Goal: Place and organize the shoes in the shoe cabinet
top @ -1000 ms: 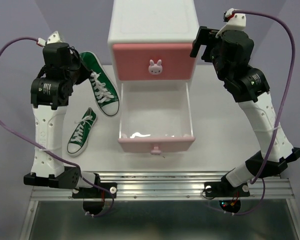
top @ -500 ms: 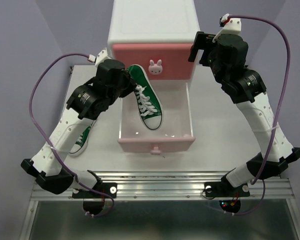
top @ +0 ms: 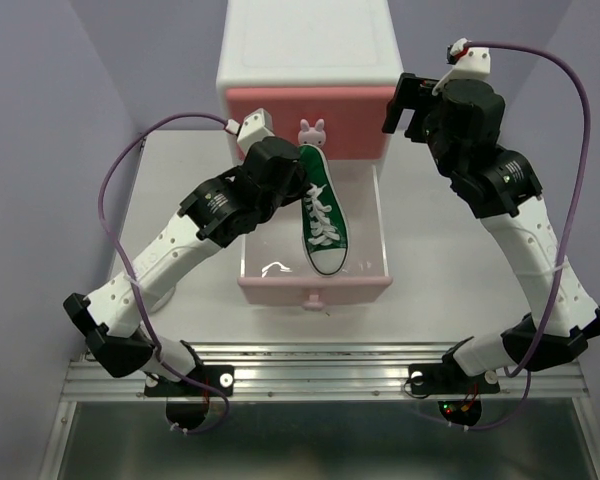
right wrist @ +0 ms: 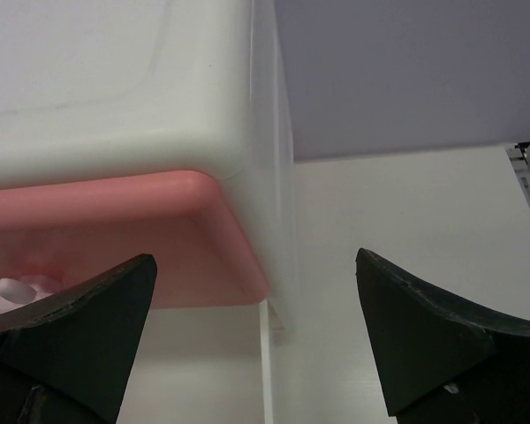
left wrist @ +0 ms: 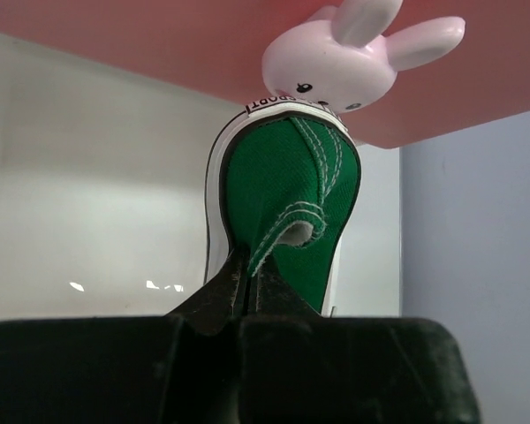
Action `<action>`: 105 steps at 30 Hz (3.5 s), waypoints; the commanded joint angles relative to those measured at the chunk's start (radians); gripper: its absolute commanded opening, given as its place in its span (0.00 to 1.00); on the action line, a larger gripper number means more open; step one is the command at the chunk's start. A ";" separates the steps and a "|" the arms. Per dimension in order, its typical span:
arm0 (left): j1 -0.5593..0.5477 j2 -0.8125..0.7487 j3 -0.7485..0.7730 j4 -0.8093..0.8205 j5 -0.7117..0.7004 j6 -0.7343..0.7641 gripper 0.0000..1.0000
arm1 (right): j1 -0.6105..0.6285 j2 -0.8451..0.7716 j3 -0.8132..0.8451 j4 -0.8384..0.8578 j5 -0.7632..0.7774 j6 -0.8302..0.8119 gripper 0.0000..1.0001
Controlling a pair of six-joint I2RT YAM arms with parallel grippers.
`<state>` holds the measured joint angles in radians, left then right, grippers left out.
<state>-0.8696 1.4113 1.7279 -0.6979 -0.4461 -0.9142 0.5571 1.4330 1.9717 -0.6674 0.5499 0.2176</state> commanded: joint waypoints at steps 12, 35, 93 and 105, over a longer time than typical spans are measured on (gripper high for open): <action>-0.037 0.172 0.067 0.195 0.079 0.218 0.00 | -0.003 -0.045 -0.042 0.025 0.030 -0.007 1.00; -0.040 0.104 -0.068 0.317 0.070 0.193 0.00 | -0.003 -0.077 -0.066 0.025 0.041 -0.011 1.00; -0.058 0.249 0.027 0.132 0.047 0.113 0.89 | -0.003 -0.066 -0.074 -0.008 0.041 -0.026 1.00; -0.055 -0.138 -0.105 -0.112 -0.321 0.006 0.92 | -0.003 -0.100 -0.145 0.005 0.079 0.000 1.00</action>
<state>-0.9314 1.3682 1.6745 -0.6941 -0.5873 -0.8650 0.5571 1.3727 1.8416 -0.6888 0.5953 0.2062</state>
